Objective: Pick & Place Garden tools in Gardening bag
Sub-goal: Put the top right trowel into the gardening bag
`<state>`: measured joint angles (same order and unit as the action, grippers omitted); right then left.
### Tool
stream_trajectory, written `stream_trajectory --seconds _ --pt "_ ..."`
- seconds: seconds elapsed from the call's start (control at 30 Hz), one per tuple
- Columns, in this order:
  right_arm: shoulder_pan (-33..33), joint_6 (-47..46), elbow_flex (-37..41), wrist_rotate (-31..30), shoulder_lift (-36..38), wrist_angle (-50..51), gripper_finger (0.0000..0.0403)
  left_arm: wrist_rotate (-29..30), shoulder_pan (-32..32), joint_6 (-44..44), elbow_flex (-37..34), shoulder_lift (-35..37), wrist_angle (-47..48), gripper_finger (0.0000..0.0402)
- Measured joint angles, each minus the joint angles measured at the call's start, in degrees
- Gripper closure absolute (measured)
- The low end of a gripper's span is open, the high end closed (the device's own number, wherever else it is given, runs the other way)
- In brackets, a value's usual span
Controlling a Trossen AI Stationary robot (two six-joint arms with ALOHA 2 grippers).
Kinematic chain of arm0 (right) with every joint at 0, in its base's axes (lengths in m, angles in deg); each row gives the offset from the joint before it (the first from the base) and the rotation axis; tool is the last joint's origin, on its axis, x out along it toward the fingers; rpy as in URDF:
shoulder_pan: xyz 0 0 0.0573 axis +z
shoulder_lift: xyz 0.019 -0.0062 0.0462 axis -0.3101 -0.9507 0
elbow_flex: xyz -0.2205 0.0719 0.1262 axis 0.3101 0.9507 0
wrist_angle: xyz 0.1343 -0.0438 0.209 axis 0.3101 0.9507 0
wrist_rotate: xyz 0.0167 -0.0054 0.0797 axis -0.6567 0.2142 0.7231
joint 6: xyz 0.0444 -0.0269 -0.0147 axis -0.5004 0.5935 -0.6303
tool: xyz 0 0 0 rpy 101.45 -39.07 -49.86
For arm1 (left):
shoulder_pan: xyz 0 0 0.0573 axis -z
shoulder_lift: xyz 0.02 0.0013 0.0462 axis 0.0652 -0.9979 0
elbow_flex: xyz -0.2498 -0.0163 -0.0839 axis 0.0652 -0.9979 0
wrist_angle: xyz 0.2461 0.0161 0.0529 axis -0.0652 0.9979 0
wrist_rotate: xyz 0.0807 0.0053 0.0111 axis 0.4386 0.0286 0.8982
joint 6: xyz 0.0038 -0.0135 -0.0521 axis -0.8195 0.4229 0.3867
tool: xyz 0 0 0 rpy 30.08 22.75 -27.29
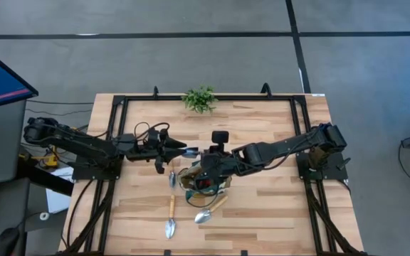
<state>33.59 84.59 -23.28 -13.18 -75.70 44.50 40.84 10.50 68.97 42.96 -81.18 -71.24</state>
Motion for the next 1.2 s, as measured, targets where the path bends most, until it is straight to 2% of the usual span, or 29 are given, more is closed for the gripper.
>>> stream_trajectory --seconds 0.17,0.5,0.73,0.93,1.2 --pt "-0.6 0.0 0.0 0.0 0.0 0.0 0.0353 -2.4 0.0 0.0 0.0 -1.0 0.3 0.0312" --pt "-1.0 0.0 0.0 0.0 0.0 0.0 0.0353 -1.8 0.0 0.0 0.0 -2.8 0.1 0.0364" --pt "-1.0 -0.1 0.0 -0.4 0.1 0.1 0.0353 -1.0 0.0 -1.9 0.0 -2.6 0.2 0.0393" --pt "-1.0 -0.1 0.0 -0.4 0.1 0.1 0.0351 -0.5 0.0 -4.3 0.0 -2.6 0.1 0.0396" --pt "0.3 0.2 0.0 0.2 0.0 -0.1 0.0234 -1.4 0.0 -6.7 0.1 -2.5 -0.5 0.04"
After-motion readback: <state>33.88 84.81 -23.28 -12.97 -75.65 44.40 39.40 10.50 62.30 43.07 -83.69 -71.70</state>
